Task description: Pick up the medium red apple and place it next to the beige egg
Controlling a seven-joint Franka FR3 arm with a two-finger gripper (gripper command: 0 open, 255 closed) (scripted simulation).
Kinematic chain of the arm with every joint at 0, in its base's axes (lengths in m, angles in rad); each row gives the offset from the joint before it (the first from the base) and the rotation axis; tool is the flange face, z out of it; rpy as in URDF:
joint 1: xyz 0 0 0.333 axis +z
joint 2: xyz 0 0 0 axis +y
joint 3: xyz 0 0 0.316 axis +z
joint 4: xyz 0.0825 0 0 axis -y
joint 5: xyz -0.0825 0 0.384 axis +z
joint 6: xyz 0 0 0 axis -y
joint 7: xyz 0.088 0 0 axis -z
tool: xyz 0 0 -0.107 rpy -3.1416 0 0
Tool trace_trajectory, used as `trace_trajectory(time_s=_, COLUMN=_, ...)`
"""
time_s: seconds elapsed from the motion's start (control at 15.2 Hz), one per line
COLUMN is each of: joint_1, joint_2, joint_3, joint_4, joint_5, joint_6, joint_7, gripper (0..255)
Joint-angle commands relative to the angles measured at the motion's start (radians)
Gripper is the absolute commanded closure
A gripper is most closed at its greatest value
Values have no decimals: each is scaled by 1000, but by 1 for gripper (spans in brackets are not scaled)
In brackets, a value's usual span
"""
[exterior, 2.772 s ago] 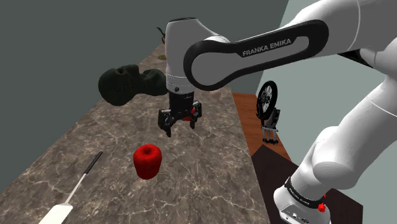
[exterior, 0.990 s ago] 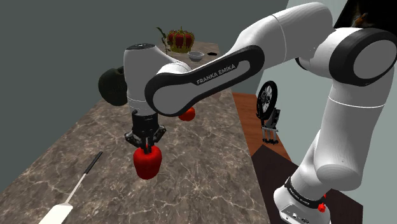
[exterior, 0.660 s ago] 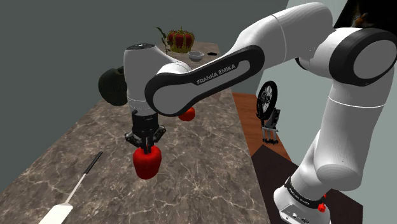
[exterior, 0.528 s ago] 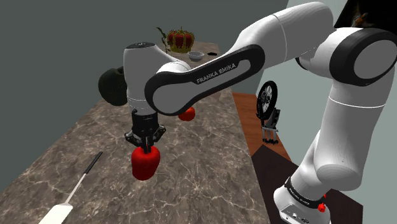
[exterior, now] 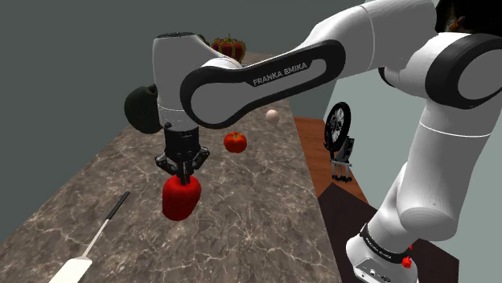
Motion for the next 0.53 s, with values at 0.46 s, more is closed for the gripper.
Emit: trace_trajectory(time_s=0.46, joint_1=-2, joint_2=-22, joint_3=4, joint_4=100, joint_5=14, joint_6=-119, joint_7=-6, gripper=255)
